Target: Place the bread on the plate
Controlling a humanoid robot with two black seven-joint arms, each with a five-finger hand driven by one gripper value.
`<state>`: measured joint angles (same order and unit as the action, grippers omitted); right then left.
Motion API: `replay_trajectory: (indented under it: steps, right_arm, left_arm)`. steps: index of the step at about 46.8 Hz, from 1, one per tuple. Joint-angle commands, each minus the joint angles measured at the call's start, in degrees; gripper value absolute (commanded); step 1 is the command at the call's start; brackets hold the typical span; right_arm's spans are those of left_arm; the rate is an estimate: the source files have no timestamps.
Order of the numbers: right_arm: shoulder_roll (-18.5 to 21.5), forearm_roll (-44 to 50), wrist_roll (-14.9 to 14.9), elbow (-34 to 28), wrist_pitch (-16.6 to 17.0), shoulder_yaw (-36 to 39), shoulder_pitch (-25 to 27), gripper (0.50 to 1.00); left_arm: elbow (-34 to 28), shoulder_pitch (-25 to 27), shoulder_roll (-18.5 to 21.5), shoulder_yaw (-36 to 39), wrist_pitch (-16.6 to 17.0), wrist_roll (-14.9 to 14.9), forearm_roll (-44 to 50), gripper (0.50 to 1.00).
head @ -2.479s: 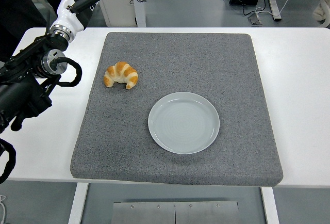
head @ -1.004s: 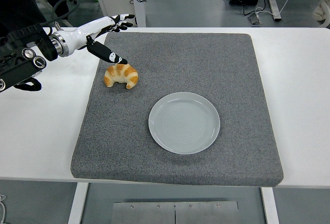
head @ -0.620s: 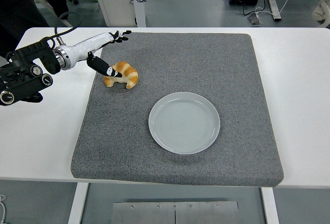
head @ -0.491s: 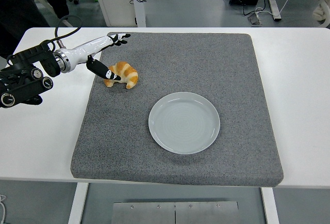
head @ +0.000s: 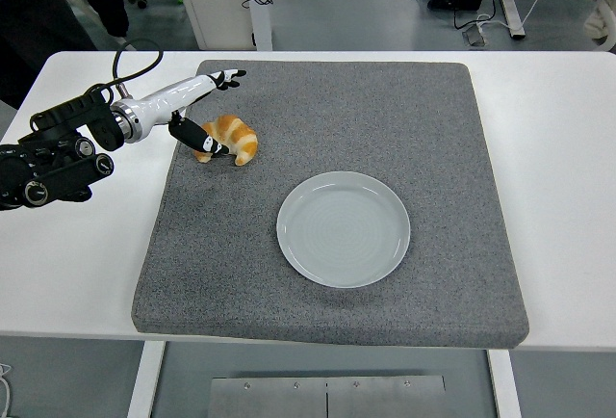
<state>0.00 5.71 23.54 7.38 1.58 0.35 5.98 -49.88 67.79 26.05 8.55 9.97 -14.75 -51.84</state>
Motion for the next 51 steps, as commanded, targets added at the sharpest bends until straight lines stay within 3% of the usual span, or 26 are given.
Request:
replay_trajectory:
  steps: [1,21,41,51]
  right_arm:
    - [0.00,0.00,-0.07,0.00,0.00,0.00,-0.01,1.000]
    - [0.00,0.00,0.02,0.00,0.00,0.00,-0.01,1.000]
    - [0.00,0.00,0.02,0.00,0.00,0.00,-0.01,1.000]
    - [0.00,0.00,0.02,0.00,0.00,0.00,-0.01,1.000]
  left_arm:
    - [1.54,0.15,-0.82,1.82,0.84,-0.01,-0.02,0.958]
    - [2.07,0.15,-2.15,3.14,1.37,-0.10,-1.60,0.948]
    - [4.26,-1.34,-5.40,4.46,4.71,-0.10,-2.22,0.922]
    - [6.81,-1.52,-6.72,5.69,5.42,-0.27,-2.22,0.795]
